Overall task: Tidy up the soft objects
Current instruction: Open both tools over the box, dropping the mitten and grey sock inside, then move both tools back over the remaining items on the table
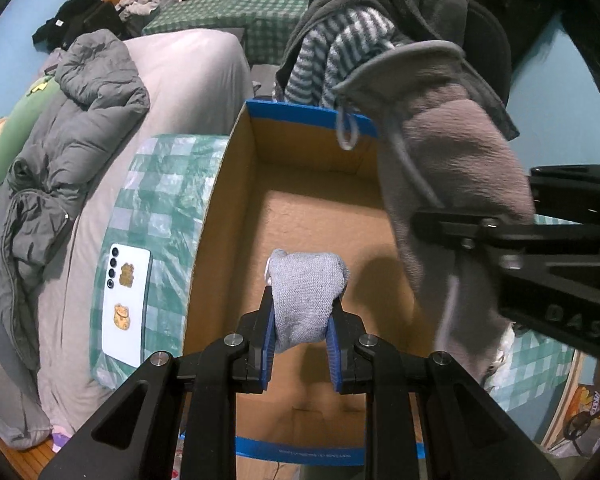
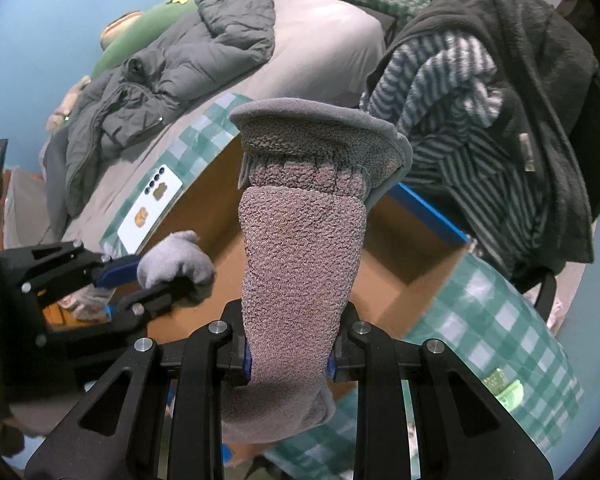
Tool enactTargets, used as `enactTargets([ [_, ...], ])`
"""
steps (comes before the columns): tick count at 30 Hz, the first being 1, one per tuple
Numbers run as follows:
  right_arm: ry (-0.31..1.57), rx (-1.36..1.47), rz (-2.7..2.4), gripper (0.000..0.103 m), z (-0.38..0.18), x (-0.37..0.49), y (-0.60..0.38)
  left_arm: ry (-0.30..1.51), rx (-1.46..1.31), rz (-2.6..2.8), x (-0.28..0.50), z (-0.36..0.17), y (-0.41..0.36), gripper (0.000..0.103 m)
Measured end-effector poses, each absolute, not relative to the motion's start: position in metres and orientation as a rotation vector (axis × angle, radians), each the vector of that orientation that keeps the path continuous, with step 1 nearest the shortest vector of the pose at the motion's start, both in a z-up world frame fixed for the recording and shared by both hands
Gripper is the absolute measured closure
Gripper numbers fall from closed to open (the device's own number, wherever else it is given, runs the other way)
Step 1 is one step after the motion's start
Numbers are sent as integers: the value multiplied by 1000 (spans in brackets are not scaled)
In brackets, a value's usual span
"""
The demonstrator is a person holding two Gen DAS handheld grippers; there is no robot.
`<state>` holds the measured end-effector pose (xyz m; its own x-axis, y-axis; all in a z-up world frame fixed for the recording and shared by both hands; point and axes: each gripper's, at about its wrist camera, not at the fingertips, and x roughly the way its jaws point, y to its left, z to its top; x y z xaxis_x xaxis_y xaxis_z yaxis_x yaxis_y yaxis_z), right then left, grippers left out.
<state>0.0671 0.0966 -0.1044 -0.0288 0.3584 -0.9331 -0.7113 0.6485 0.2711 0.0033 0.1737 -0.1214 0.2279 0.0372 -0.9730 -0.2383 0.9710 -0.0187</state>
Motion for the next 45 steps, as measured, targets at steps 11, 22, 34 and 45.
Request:
enactTargets([
  [11, 1456, -301, 837, 76, -150, 74, 116, 1369, -179, 172, 8, -147, 177, 80],
  [22, 1445, -320, 787, 48, -150, 76, 115, 1389, -169, 184, 10, -151, 176, 60],
  [34, 1370, -317, 779, 38, -120, 75, 99, 1366, -156, 208, -2, -128, 169, 49],
  [45, 1324, -324, 774, 37, -92, 63, 63, 1332, -124, 195, -18, -98, 143, 47],
])
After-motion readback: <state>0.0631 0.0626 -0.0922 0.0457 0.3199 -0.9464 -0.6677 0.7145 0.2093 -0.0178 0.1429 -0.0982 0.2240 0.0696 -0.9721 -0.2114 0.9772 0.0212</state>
